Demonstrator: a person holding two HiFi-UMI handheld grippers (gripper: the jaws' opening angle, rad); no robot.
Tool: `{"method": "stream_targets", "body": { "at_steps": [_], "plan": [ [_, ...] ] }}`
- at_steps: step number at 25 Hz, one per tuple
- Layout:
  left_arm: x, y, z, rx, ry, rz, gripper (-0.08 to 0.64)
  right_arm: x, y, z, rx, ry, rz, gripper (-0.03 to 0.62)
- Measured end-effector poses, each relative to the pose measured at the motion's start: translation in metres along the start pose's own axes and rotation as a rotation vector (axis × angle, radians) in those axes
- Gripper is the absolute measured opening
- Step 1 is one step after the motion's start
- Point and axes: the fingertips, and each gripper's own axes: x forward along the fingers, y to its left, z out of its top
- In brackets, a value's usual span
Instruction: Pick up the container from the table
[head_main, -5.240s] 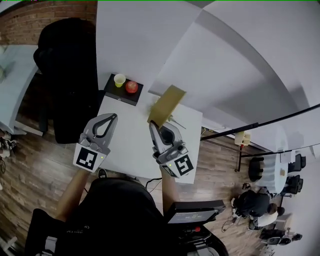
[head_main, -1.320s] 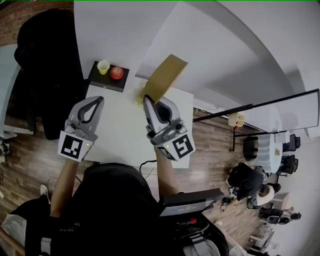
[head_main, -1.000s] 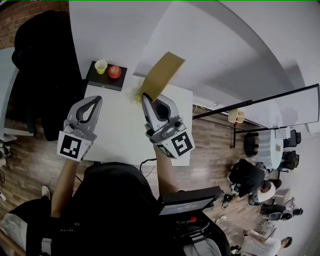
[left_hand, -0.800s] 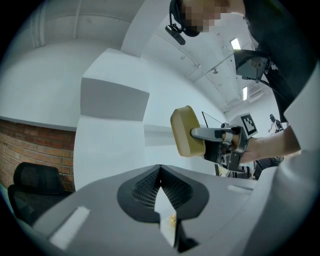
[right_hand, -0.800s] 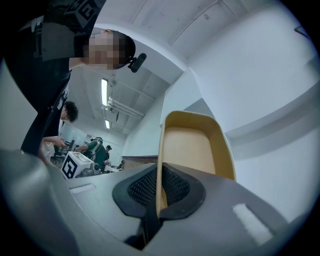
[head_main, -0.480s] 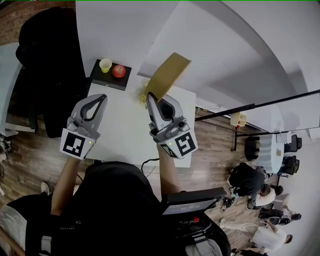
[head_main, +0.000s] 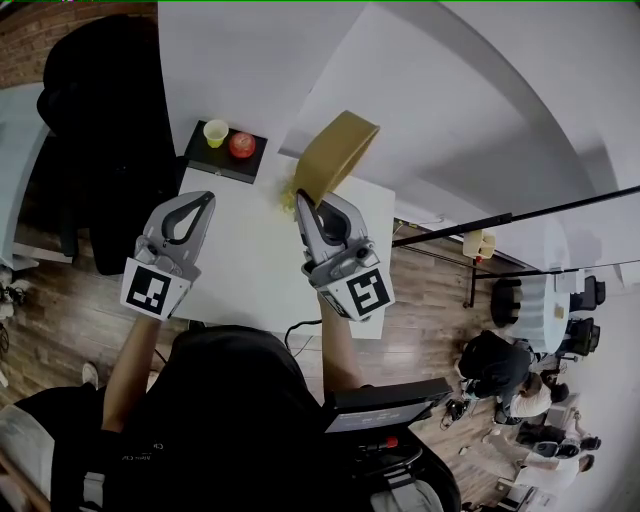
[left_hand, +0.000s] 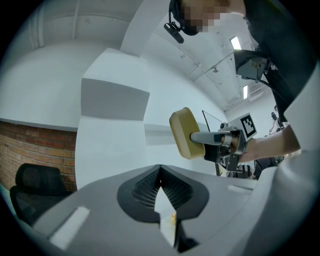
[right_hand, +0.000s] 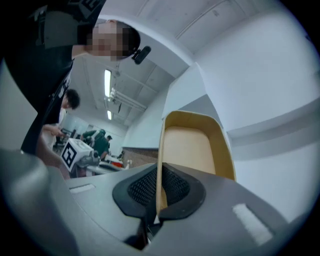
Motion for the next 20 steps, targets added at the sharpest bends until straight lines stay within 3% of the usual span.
{"method": "stream_targets", "body": {
  "at_steps": [3,5,7,8,10,13,14,15,17,18,20],
  "plan": [
    [0.000,-0.003,0.003,-0.010,-0.010,-0.009,-0.003,0.003,0.008,-0.032,-0.242,0.234,0.019,0.021],
    [-0.004,-0.002,0.016,-0.062,-0.063,-0.055,-0.003,0.003,0.015,-0.065,-0.493,0.450,0.052,0.021],
    [-0.005,0.000,0.035,-0.159,-0.121,-0.139,0.081,-0.002,0.024,-0.093,-0.767,0.619,0.122,0.021],
    [-0.005,0.002,0.042,-0.210,-0.129,-0.177,0.162,-0.005,0.029,-0.104,-0.877,0.670,0.164,0.021],
    [-0.002,0.006,0.045,-0.273,-0.118,-0.235,0.201,-0.005,0.045,-0.115,-1.025,0.696,0.236,0.021],
    [0.004,0.003,0.030,-0.341,-0.067,-0.314,0.252,0.000,0.074,-0.117,-1.156,0.644,0.299,0.022],
    [0.004,0.004,0.025,-0.383,-0.066,-0.322,0.301,0.001,0.081,-0.119,-1.184,0.637,0.317,0.036],
    [0.004,0.008,0.022,-0.439,-0.077,-0.320,0.293,0.000,0.087,-0.121,-1.199,0.632,0.335,0.038],
    [0.001,0.020,0.016,-0.573,-0.112,-0.317,0.158,-0.001,0.096,-0.123,-1.202,0.615,0.361,0.041],
    [0.001,0.025,0.012,-0.625,-0.119,-0.316,0.160,-0.001,0.099,-0.123,-1.204,0.608,0.365,0.043],
    [0.000,0.028,0.003,-0.647,-0.102,-0.301,0.161,-0.002,0.102,-0.125,-1.219,0.604,0.369,0.049]
  ]
}}
